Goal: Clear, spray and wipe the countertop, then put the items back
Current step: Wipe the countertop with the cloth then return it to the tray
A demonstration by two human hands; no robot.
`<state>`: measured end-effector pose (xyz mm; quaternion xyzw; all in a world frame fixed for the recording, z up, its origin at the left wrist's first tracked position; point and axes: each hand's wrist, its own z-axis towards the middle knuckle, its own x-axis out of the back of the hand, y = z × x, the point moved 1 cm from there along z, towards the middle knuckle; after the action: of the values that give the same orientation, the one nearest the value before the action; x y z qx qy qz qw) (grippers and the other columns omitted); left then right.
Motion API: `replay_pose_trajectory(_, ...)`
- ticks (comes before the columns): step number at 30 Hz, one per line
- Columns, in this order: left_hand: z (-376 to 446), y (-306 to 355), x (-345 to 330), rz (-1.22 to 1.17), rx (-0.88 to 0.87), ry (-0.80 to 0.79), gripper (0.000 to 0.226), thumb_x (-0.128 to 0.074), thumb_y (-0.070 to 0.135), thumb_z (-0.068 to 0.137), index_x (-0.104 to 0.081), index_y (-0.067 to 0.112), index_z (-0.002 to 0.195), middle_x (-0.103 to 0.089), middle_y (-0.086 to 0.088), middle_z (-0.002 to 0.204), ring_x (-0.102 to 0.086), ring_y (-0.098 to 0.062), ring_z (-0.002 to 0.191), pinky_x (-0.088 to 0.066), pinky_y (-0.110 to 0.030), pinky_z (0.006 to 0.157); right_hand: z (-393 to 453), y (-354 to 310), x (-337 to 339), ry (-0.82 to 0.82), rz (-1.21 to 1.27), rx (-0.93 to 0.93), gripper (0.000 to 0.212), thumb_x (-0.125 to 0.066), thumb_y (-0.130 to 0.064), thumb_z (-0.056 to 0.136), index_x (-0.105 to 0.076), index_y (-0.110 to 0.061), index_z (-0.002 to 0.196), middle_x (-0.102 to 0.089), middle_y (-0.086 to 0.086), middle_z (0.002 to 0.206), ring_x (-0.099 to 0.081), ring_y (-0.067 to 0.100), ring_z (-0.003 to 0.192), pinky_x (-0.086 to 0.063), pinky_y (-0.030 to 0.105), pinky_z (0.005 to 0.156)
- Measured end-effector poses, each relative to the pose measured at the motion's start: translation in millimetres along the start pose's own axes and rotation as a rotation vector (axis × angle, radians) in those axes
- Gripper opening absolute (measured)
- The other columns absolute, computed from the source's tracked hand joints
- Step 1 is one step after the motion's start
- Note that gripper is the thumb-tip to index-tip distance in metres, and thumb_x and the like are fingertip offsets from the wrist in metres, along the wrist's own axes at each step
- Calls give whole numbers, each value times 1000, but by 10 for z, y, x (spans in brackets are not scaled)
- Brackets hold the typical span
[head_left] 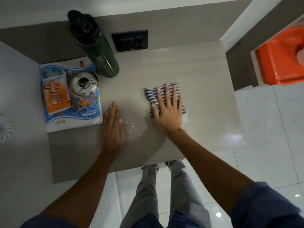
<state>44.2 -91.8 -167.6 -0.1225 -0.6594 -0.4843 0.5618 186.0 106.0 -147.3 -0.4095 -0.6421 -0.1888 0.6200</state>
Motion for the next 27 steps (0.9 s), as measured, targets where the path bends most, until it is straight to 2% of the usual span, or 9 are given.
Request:
replay_pose_trajectory(4,2,11,1,-33,26,-6,54,-34,14,115,-36,-1,167,-35,-16,178,-30,-30,168,-20,-45,141,-212,-465,-230,-28,12,191,67,-31,-56,114,-24,-29,175,-14,9,185,-11,39,171,-13,62,137)
replay_pose_trajectory(7,-8,8,19,-38,30,-24,55,-28,20,118,-33,2,169,-34,-14,179,-27,-28,170,-21,-47,141,-342,-566,-328,-31,-1,234,66,-32,-56,114,-27,-29,174,-17,9,184,-14,39,170,-11,60,137)
replay_pose_trajectory(15,9,-20,20,-15,56,-61,56,-28,23,118,-30,7,171,-27,-8,182,-22,-24,171,-22,-47,141,-941,-315,-400,-85,-15,315,66,-28,-57,115,-20,-32,176,-7,7,186,-4,36,172,-2,58,138)
replay_pose_trajectory(18,14,-22,8,33,35,-39,56,-32,21,117,-32,4,170,-29,-10,181,-26,-26,170,-25,-48,139,-1225,-67,-398,-101,-22,331,67,-25,-60,115,-18,-33,176,-5,4,186,-2,33,173,-7,60,138)
replay_pose_trajectory(23,16,-20,3,59,6,-24,57,-35,22,117,-30,4,171,-29,-11,181,-26,-25,170,-28,-48,139,-1502,457,-249,-85,-39,177,72,-30,-65,112,-13,-36,176,-2,1,187,-1,33,173,-13,63,137)
replay_pose_trajectory(27,-2,-3,31,76,-20,-27,57,-34,23,117,-31,3,170,-29,-11,181,-25,-25,171,-25,-48,140,-1396,790,-77,-47,-85,11,73,-22,-67,112,-12,-35,177,-1,3,187,1,36,173,-12,64,137)
